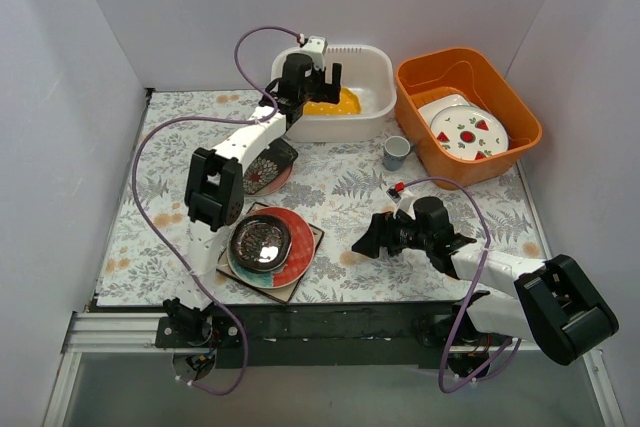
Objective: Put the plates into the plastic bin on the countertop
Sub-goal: Place the plate in the plastic bin, then pick up the plate at the center of the board.
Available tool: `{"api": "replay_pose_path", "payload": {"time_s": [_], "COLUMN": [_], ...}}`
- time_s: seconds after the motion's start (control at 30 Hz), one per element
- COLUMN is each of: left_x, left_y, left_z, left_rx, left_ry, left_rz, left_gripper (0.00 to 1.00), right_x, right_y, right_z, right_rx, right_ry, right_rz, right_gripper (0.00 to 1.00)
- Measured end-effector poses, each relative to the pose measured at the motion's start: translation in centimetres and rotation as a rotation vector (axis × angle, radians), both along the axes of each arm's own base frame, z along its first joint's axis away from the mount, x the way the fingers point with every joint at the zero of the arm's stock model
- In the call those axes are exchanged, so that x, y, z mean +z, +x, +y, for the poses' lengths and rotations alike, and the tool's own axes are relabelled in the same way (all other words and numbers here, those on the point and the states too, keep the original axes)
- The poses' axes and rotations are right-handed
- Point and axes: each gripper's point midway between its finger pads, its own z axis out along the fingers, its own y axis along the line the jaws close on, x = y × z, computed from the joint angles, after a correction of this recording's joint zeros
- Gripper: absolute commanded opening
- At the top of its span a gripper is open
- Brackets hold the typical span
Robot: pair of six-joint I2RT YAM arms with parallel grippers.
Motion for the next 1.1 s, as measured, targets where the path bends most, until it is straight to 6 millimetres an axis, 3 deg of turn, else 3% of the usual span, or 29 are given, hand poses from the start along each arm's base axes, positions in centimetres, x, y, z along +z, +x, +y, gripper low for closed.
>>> {"api": "replay_pose_path", "payload": {"time_s": [0.27,0.37,0.53,0.83,1.1], "left_x": [4.8,5.4,5.8,7.2,5.6], "left_y": [-5.5,-8.1,-11.6,-14.7,-17.8], "left_z": [2.5,3.7,5.2,6.3,7.2], "left_rx": [0.021,0.037,0.052,0.062,0.07], "left_ry": [-0.072,-0.107,-0.164,-0.247,-0.295], "left_rz": [0.007,0.024,0.037,0.045,0.106], "left_gripper": [0.94,0.95,0.96,0.98,0.98], "right_x": [0.1,0.0,-0.4,-0.2,0.2], "right_y": [-0.2,-0.3,-0.6,-0.6,-0.5], "right_z": [0.3,0.4,0.6,0.7,0.8], "right_rx": [0.018,0.031,0.046,0.054,0.046], "right_ry": [0.013,0.018,0.019,0.029,0.039], "right_rz": [0.0,0.008,0.027,0.022,0.017], "right_gripper": [0.96,0.96,0.96,0.96,0.97]}}
